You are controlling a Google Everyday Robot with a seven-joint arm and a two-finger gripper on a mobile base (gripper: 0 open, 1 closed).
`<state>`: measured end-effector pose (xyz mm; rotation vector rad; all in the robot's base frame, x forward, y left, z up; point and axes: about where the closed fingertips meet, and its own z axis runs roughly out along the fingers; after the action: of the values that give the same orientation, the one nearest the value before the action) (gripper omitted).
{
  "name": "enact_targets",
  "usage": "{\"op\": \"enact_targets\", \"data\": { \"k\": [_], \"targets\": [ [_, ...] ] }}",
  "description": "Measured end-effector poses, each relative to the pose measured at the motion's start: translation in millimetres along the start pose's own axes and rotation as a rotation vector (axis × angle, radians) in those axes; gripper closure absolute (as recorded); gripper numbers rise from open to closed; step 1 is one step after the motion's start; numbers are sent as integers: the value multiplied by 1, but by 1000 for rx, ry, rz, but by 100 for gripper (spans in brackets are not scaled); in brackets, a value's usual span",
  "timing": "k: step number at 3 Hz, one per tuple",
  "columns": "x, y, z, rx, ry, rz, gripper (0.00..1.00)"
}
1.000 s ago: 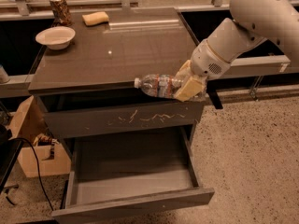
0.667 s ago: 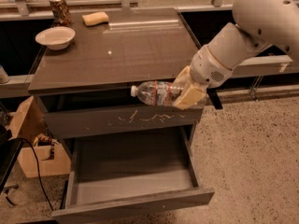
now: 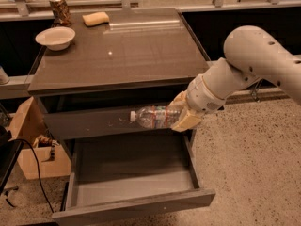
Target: Place water bottle into middle drawer
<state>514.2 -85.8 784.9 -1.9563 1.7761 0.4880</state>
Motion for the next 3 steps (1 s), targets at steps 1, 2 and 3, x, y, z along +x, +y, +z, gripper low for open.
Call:
{"op": "enact_targets", "data": {
  "k": [1, 2, 3],
  "targets": [
    [0, 0, 0, 0, 0, 0, 100],
    [5, -1, 20, -6, 3, -25, 100],
    [15, -6, 46, -13, -5, -36, 100]
  ]
}}
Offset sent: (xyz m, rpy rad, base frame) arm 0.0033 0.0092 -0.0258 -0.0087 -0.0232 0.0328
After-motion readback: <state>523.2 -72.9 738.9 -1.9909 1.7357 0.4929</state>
